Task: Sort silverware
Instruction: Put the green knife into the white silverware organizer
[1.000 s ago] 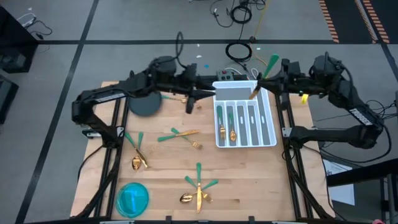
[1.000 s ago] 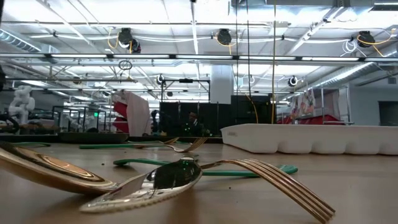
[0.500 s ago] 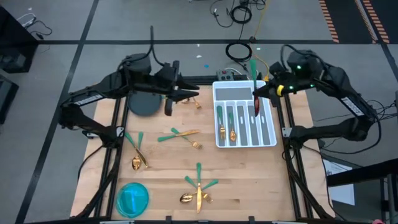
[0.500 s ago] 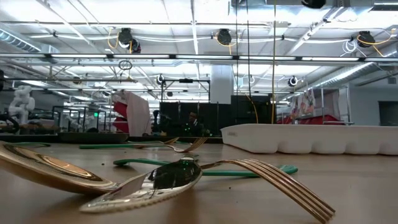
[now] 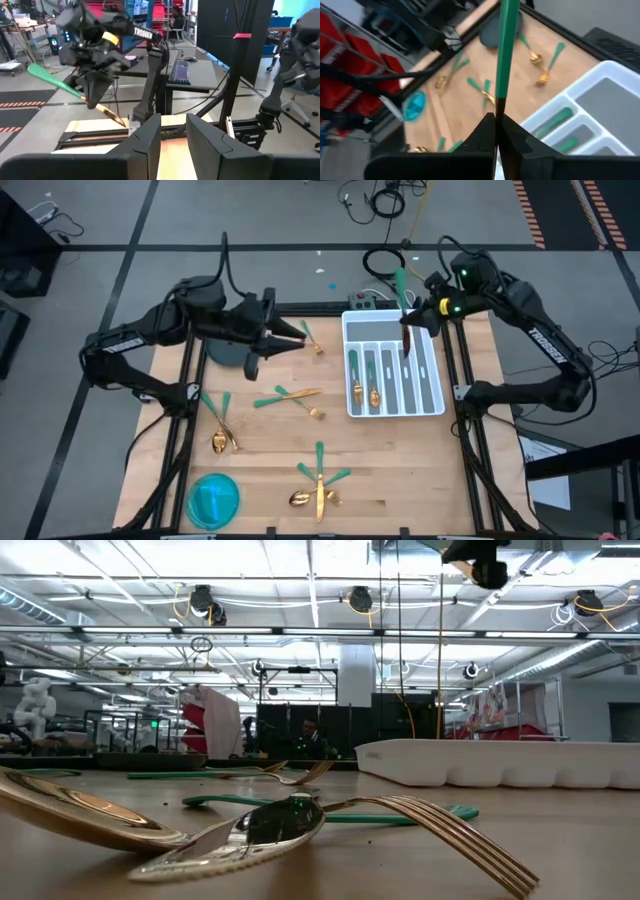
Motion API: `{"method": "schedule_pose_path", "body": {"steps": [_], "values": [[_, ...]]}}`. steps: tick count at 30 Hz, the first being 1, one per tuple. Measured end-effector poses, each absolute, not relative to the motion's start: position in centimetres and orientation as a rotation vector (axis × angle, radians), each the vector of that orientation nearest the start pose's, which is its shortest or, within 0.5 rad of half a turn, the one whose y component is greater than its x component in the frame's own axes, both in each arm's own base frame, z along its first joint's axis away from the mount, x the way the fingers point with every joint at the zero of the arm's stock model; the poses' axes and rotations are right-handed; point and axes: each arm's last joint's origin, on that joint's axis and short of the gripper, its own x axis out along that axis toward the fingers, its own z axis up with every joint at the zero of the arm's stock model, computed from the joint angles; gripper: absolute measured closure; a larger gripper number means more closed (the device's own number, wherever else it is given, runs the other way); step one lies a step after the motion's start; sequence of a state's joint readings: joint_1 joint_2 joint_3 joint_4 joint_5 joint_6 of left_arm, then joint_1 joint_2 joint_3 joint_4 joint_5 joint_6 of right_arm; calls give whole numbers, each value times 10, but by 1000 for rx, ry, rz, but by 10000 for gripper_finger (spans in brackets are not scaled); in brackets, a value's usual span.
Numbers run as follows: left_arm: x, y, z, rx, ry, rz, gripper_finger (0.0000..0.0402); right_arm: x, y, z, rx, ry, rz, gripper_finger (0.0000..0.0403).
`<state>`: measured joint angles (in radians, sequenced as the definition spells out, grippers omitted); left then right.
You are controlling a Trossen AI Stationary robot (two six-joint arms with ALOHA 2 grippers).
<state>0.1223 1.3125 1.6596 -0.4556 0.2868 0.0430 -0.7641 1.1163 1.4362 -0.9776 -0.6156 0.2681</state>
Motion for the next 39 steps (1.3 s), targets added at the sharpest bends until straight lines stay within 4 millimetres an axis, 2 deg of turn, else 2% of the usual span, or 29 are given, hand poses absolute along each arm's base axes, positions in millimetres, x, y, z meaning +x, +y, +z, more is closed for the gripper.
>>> {"method": "schedule_pose_path", "body": {"steps": [6, 10, 13, 18, 23, 34, 39], "values": [[246, 18, 496, 78, 45, -181, 305, 142, -126, 379, 760, 394, -149, 403], [236, 21, 489, 81, -10, -157, 305, 136, -127, 353, 813, 316, -95, 403], [229, 25, 475, 26, -55, -125, 305, 134, -128, 329, 871, 310, -73, 403], [224, 28, 438, -64, -100, -62, 305, 133, -132, 301, 942, 312, -43, 403], [225, 29, 408, -137, -138, -26, 305, 132, -136, 287, 961, 330, -45, 403], [229, 30, 367, -229, -244, -30, 304, 123, -135, 233, 1074, 374, -91, 403], [230, 32, 356, -252, -246, 12, 304, 122, -133, 218, 1091, 371, -101, 403]]}}
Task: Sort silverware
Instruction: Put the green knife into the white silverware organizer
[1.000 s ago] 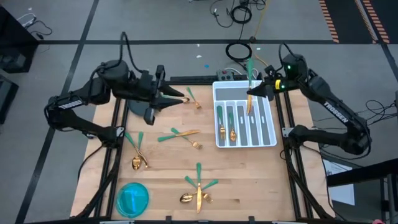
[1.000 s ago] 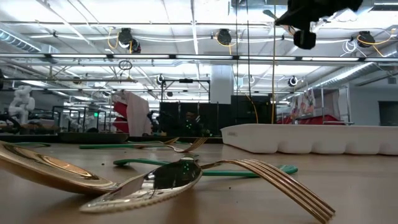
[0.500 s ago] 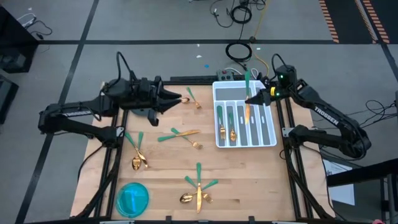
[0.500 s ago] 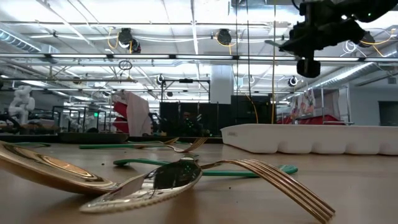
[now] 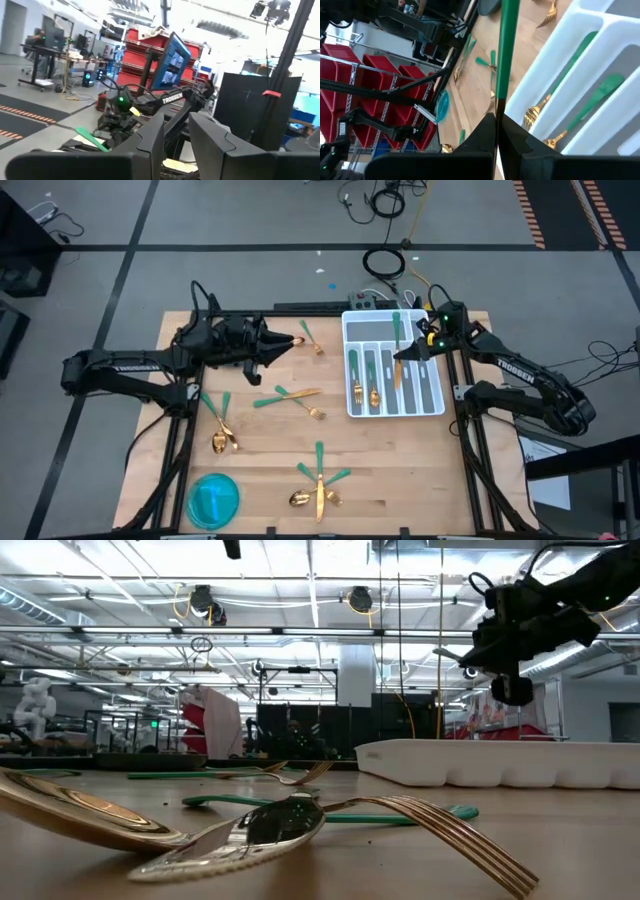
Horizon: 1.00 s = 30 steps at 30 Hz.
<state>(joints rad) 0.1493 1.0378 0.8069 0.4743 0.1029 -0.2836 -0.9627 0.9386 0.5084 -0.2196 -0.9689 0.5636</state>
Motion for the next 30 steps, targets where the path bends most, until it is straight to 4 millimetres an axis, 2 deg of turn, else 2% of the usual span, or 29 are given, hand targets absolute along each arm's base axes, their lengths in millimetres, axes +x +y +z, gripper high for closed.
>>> {"method": "schedule_pose_path", "body": {"steps": [8, 13, 21, 30], "values": [[229, 32, 354, -250, -256, 17, 304, 117, -127, 190, 1129, 379, -112, 403], [229, 32, 354, -244, -255, 18, 304, 115, -123, 172, 1193, 304, -114, 403], [230, 32, 354, -243, -251, 19, 304, 114, -122, 166, 1212, 282, -157, 403], [230, 32, 354, -225, -248, 22, 304, 114, -116, 156, 1266, 361, -251, 403]]}}
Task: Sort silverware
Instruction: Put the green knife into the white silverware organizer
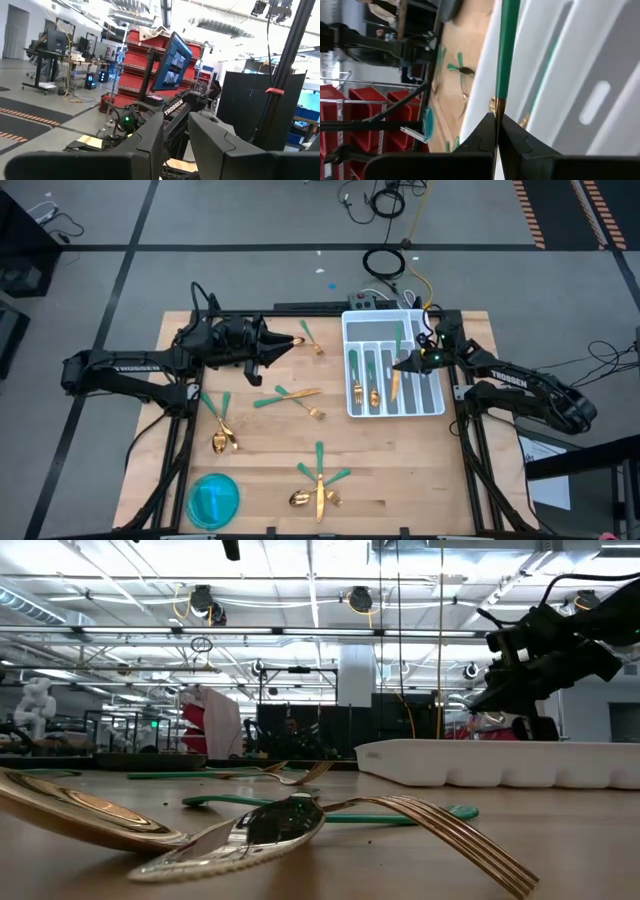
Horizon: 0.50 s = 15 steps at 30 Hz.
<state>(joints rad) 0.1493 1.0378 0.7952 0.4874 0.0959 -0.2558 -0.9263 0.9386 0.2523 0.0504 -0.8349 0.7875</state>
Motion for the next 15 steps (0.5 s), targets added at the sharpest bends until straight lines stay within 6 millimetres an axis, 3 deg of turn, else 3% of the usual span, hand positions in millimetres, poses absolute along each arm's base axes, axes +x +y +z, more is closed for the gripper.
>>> {"method": "schedule_pose_path", "body": {"steps": [9, 15], "values": [[230, 32, 353, -225, -238, 23, 304, 116, -110, 149, 1295, 434, -328, 403], [230, 32, 353, -219, -238, 24, 304, 122, -113, 165, 1246, 490, -394, 403]]}}
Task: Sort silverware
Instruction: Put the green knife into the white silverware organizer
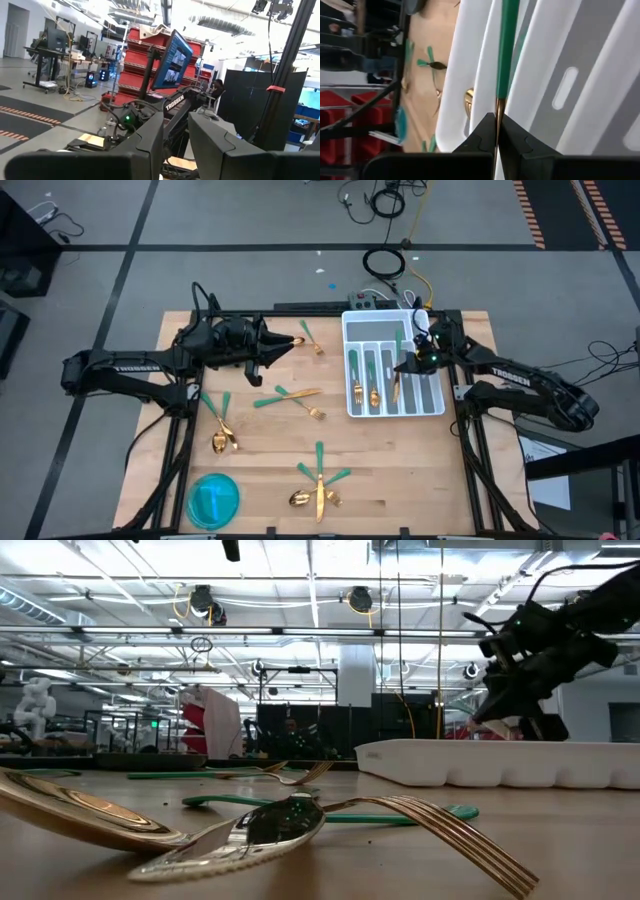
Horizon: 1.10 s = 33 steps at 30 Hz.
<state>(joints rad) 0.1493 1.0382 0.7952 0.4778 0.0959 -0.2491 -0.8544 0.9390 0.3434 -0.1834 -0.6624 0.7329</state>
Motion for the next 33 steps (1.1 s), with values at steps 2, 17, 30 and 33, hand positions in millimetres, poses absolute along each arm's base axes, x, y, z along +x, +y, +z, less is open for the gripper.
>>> {"method": "schedule_pose_path", "body": {"steps": [2, 17, 30, 33], "values": [[230, 32, 353, -218, -238, 24, 304, 123, -114, 172, 1222, 519, -417, 403], [230, 32, 353, -216, -239, 26, 304, 132, -110, 171, 1218, 609, -474, 403], [230, 32, 352, -217, -227, 27, 304, 148, -110, 156, 1246, 676, -483, 403], [230, 32, 352, -202, -226, 29, 304, 150, -108, 154, 1246, 688, -512, 403]]}}
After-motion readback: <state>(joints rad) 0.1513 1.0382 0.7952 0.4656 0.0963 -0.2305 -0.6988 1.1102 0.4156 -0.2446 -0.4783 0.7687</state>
